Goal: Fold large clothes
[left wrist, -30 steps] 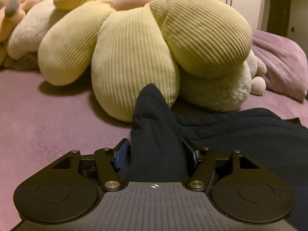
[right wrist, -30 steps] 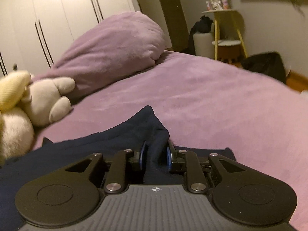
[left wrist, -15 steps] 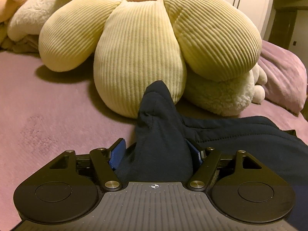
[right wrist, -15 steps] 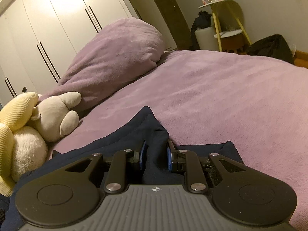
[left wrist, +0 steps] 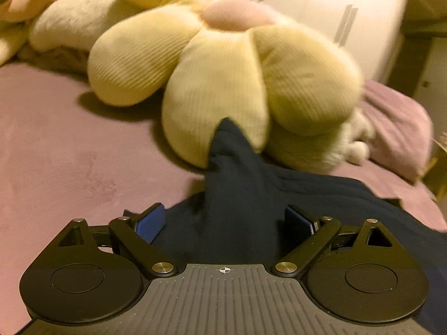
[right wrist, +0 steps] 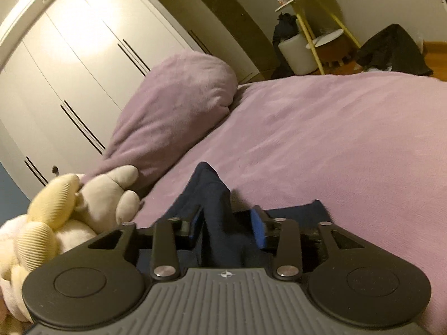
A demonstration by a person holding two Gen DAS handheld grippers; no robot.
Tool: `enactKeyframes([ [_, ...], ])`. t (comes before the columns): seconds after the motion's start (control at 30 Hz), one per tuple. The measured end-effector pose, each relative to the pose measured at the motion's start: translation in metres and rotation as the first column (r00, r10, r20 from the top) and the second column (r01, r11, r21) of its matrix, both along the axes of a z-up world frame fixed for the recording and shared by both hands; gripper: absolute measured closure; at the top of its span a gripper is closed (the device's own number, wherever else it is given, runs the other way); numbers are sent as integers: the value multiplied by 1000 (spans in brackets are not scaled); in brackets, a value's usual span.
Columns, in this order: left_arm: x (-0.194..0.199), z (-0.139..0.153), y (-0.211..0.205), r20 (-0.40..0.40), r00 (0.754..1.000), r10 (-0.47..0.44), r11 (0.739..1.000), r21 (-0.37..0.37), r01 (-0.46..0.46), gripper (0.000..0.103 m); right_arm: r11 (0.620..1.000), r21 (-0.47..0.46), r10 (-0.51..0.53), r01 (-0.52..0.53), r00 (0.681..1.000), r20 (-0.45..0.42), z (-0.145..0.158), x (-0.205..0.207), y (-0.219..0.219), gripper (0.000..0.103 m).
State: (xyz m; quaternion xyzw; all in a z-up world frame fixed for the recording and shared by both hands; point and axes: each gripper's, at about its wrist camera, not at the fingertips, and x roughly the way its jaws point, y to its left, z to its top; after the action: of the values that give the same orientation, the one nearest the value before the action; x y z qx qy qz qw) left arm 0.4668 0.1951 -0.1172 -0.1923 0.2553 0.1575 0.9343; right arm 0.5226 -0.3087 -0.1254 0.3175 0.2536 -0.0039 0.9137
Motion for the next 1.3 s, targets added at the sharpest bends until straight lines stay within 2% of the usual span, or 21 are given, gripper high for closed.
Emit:
enactKeyframes([
  [0.1,-20,2,-14,36,997,-70,998,-7,70,6,998,14,68,-69,997,35,11,-19,2,58],
  [0.17,-25,-2,-23,44,995,-90,995,38,89,4,990,-40,134,-132,989,61,21,-30,15,58],
  [0.27,-15,-9,-21,5,997,-80,996,25,80,2,966,-70,255,-248,961,106,35,-42,40,58],
  [0.37,-9,-14,-14,-3,998,-61,998,0,61,1,934,-147,344,-325,931,125,37,-44,63,58],
  [0.43,-5,-16,-11,-9,999,-43,999,-9,43,1,938,-175,315,-298,946,80,27,-37,64,60],
  [0.5,-3,-18,-9,-9,999,-33,999,-15,33,1,958,-181,234,-223,972,38,18,-30,54,61],
  [0.57,-2,-20,-7,-2,999,-35,999,-26,35,0,979,-121,164,-162,987,3,10,-22,35,72],
  [0.67,-4,-22,-2,8,1000,-29,998,-54,29,0,994,-51,97,-96,995,7,1,-19,4,72],
  [0.8,-6,-24,2,20,1000,-12,997,-77,13,0,997,6,82,-83,996,24,-8,-21,-9,72],
  [0.97,-9,-12,-3,-46,999,22,999,-31,-23,0,992,89,87,-86,996,0,-16,-20,-22,71],
  [1.03,-20,-4,-3,-65,998,20,999,-24,-21,1,993,68,103,-100,994,-35,-9,-21,-24,71],
  [1.1,-41,1,-3,-67,996,-55,998,-33,53,1,994,44,98,-96,993,-63,5,-32,-25,65],
  [1.13,-57,1,-3,-56,994,-89,996,-32,87,1,995,20,96,-95,993,-65,12,-43,-28,59],
  [1.17,-72,1,-3,-47,994,-104,994,-25,102,1,995,-14,99,-100,993,-64,19,-59,-32,48],
  [1.2,-85,0,-2,-57,992,-110,994,-34,108,1,994,-36,101,-103,993,-65,21,-75,-37,45],
  [1.3,-128,-11,6,-91,990,-107,980,-177,90,1,995,-4,101,-102,990,-99,15,-130,-59,44],
])
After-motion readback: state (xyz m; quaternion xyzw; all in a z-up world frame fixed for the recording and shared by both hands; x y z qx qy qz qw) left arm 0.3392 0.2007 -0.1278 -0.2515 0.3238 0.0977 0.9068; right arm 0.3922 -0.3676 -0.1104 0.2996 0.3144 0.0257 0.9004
